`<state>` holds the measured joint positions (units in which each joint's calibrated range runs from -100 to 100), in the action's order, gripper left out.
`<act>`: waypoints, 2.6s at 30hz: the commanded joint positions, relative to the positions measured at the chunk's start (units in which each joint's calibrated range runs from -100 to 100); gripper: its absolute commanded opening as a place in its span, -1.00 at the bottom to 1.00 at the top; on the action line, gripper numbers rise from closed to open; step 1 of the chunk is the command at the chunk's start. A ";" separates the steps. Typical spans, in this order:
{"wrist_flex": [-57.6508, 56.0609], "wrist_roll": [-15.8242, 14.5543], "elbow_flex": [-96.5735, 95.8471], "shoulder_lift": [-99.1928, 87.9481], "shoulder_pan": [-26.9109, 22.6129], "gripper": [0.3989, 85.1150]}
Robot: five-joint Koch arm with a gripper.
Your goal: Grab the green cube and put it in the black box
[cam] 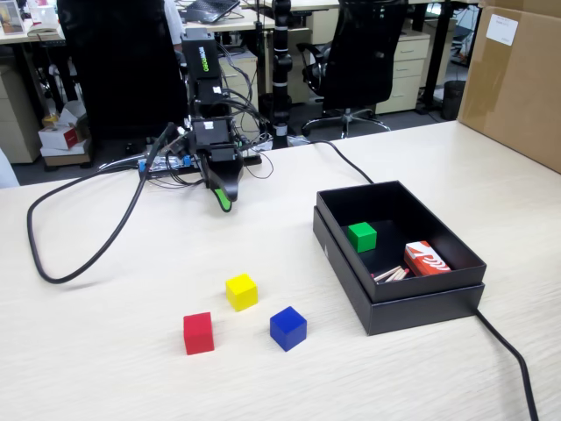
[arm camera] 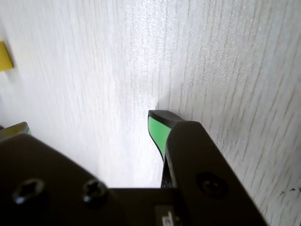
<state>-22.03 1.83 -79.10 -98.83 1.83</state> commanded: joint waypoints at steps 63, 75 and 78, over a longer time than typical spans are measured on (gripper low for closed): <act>16.72 0.15 -15.83 -1.17 -1.22 0.18; 16.72 0.15 -15.83 -1.17 -1.22 0.18; 16.72 0.15 -15.83 -1.17 -1.22 0.18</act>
<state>-3.68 2.03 -92.97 -99.87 0.61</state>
